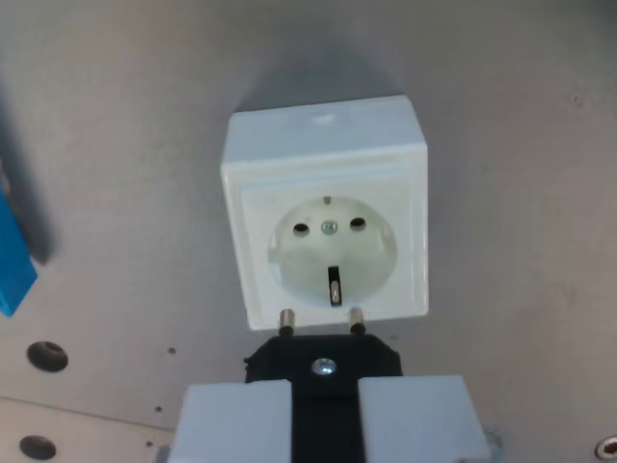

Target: Move above the white socket

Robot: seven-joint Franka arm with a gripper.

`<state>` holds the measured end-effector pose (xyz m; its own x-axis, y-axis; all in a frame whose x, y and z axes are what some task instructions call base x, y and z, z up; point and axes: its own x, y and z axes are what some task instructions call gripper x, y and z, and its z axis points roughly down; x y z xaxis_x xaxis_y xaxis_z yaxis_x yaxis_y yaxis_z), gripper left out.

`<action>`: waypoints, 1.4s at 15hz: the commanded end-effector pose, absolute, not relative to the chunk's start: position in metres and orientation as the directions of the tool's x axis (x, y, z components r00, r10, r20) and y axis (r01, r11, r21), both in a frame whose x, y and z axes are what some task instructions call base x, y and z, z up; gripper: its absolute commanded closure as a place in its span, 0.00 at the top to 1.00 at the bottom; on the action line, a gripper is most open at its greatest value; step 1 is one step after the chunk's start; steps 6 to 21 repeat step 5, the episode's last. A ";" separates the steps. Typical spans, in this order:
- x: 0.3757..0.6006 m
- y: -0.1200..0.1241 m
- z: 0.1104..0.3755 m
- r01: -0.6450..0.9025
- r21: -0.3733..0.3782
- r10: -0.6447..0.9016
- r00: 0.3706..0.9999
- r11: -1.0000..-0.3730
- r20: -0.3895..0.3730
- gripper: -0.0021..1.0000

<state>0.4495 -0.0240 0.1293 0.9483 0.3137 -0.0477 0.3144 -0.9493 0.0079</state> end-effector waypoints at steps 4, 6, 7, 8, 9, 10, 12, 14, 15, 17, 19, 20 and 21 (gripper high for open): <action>0.450 -0.031 0.110 0.383 0.062 0.384 0.923 -0.922 0.002 0.00; 0.451 -0.031 0.109 0.381 0.062 0.381 0.924 -0.923 -0.001 0.00; 0.451 -0.031 0.109 0.381 0.062 0.381 0.924 -0.923 -0.001 0.00; 0.451 -0.031 0.109 0.381 0.062 0.381 0.924 -0.923 -0.001 0.00; 0.451 -0.031 0.109 0.381 0.062 0.381 0.924 -0.923 -0.001 0.00; 0.451 -0.031 0.109 0.381 0.062 0.381 0.924 -0.923 -0.001 0.00; 0.451 -0.031 0.109 0.381 0.062 0.381 0.924 -0.923 -0.001 0.00; 0.451 -0.031 0.109 0.381 0.062 0.381 0.924 -0.923 -0.001 0.00; 0.451 -0.031 0.109 0.381 0.062 0.381 0.924 -0.923 -0.001 0.00; 0.451 -0.031 0.109 0.381 0.062 0.381 0.924 -0.923 -0.001 0.00; 0.451 -0.031 0.109 0.381 0.062 0.381 0.924 -0.923 -0.001 0.00; 0.451 -0.031 0.109 0.381 0.062 0.381 0.924 -0.923 -0.001 0.00; 0.451 -0.031 0.109 0.381 0.062 0.381 0.924 -0.923 -0.001 0.00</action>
